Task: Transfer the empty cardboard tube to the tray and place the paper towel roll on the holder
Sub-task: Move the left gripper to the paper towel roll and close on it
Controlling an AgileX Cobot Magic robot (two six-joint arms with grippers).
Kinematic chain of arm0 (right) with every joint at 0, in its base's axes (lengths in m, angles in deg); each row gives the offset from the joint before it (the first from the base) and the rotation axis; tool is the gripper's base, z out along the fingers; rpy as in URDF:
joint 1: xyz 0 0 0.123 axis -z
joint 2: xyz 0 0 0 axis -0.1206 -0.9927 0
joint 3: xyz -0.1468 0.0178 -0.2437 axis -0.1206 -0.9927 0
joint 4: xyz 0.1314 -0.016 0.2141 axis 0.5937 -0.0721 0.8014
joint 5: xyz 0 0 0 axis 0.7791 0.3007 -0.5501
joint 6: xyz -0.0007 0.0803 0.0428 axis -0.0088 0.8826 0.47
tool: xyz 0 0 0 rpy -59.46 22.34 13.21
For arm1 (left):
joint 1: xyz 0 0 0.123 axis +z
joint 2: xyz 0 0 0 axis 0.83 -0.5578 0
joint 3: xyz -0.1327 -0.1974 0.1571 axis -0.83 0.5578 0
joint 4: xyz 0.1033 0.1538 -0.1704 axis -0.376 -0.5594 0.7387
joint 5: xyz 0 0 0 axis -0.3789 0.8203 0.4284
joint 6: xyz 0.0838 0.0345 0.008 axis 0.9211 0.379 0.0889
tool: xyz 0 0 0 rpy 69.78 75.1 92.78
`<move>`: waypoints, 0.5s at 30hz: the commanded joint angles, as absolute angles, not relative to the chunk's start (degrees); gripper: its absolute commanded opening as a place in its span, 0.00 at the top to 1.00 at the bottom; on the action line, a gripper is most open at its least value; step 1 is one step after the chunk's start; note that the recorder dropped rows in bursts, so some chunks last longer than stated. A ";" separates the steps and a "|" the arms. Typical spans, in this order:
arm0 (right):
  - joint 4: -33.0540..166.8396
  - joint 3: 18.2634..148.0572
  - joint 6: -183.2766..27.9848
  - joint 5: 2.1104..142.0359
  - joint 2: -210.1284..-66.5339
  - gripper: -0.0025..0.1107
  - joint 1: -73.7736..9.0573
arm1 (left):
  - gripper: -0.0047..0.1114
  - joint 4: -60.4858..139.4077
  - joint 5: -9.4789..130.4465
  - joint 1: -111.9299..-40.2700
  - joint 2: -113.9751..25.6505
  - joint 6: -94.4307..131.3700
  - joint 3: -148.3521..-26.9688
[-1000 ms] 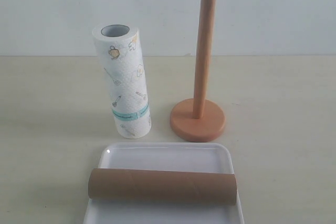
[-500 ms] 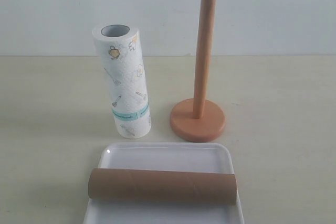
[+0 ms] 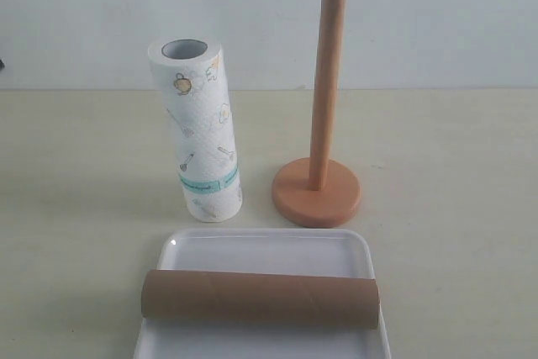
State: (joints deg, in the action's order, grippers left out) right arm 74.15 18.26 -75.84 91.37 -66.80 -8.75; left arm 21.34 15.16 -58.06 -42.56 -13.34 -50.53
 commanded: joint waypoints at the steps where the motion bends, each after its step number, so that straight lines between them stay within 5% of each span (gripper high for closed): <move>1: 73.71 18.26 -75.80 91.20 -66.53 0.97 -8.62 | 0.92 18.69 -1.92 -57.90 -52.89 -12.57 -45.77; 15: 73.71 18.26 -75.80 91.20 -66.53 0.97 -8.62 | 0.88 5.68 -9.48 -57.90 -70.42 -5.16 -45.08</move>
State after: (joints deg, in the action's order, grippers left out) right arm 74.15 18.26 -75.84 91.37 -66.80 -8.75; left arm 4.46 -8.11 -58.06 -68.92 -6.07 -45.36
